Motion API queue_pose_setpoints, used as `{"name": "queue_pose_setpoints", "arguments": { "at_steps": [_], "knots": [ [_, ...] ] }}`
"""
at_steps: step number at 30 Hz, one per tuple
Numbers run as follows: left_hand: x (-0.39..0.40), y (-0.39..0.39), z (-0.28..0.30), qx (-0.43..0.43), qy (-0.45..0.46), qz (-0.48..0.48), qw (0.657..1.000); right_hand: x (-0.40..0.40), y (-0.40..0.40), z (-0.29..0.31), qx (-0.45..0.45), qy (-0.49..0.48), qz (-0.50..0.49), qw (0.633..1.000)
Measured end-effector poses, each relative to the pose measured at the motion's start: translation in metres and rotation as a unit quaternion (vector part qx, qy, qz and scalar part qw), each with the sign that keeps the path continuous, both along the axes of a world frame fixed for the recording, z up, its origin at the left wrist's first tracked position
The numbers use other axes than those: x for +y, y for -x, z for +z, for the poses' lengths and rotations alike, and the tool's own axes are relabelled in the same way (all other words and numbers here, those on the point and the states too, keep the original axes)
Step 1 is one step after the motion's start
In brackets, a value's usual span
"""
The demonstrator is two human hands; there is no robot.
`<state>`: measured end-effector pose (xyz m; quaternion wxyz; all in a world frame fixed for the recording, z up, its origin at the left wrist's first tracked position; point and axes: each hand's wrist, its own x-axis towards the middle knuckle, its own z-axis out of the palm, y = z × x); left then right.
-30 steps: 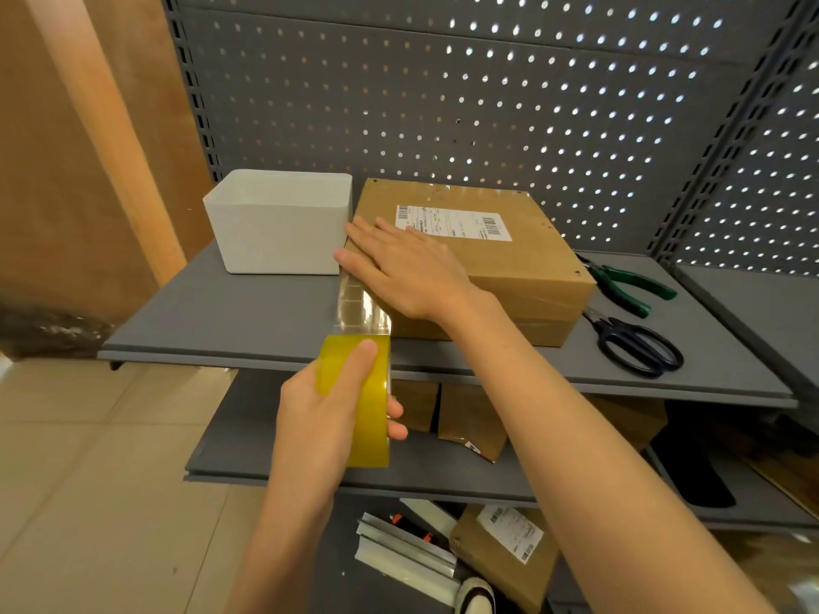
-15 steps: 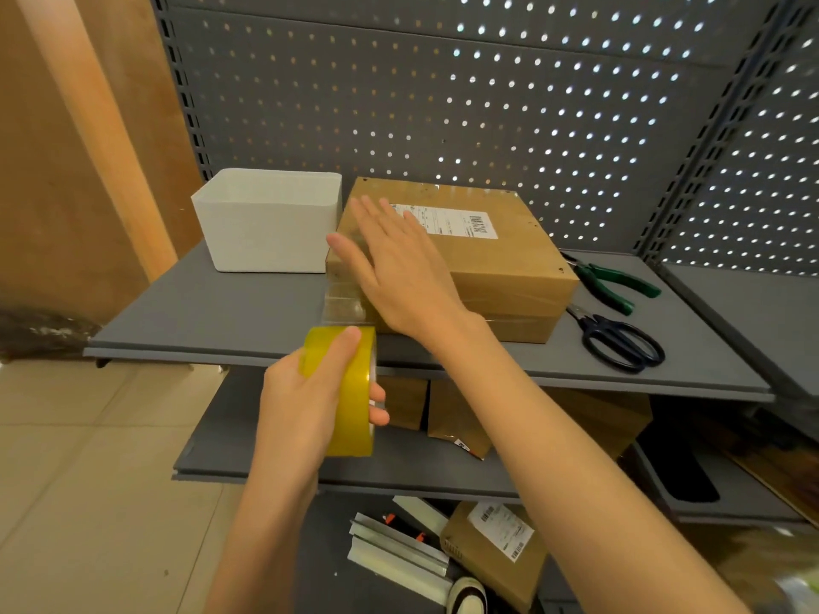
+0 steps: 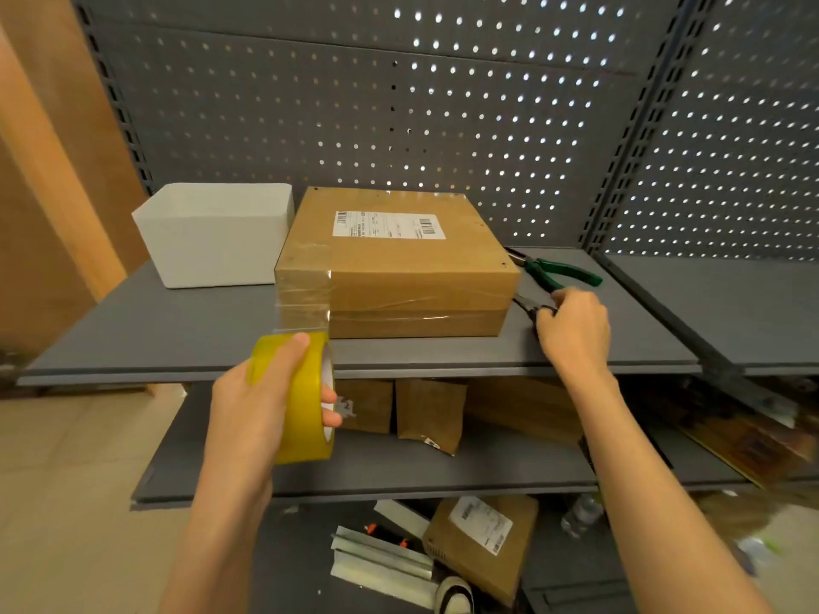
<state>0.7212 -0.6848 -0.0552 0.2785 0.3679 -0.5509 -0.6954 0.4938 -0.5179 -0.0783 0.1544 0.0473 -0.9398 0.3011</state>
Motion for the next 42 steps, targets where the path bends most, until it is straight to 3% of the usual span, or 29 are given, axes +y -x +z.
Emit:
{"name": "queue_pose_setpoints", "arguments": {
  "at_steps": [11,17,20,23,27,31,36,42],
  "knots": [
    [0.001,0.0,0.0,0.0,0.005,-0.003,1.0,0.009,0.002,0.0,-0.062,-0.093,-0.018,0.994],
    [0.003,-0.002,0.002,0.0,0.011,0.003,1.0,0.016,-0.01,0.026,0.002,0.048,-0.021,0.999],
    [0.003,0.001,0.003,-0.009,0.022,0.017,1.0,0.011,-0.021,0.052,0.081,0.143,0.065,0.984],
    [0.003,0.002,0.003,-0.04,0.074,0.015,0.996,0.0,-0.042,0.07,0.094,0.195,0.173,0.961],
    [0.009,-0.001,0.003,-0.045,0.14,0.034,0.988,-0.019,-0.068,0.067,0.051,0.104,0.331,0.937],
    [0.013,-0.003,0.0,-0.001,0.116,0.064,0.991,-0.028,-0.077,0.053,0.019,0.015,0.41,0.912],
    [0.003,-0.006,0.004,0.028,0.028,0.017,0.999,-0.02,-0.074,0.053,-0.039,-0.076,0.45,0.889],
    [-0.001,-0.007,0.014,0.003,0.023,-0.011,1.0,-0.014,-0.071,0.055,-0.1,-0.11,0.425,0.893]
  ]
}}
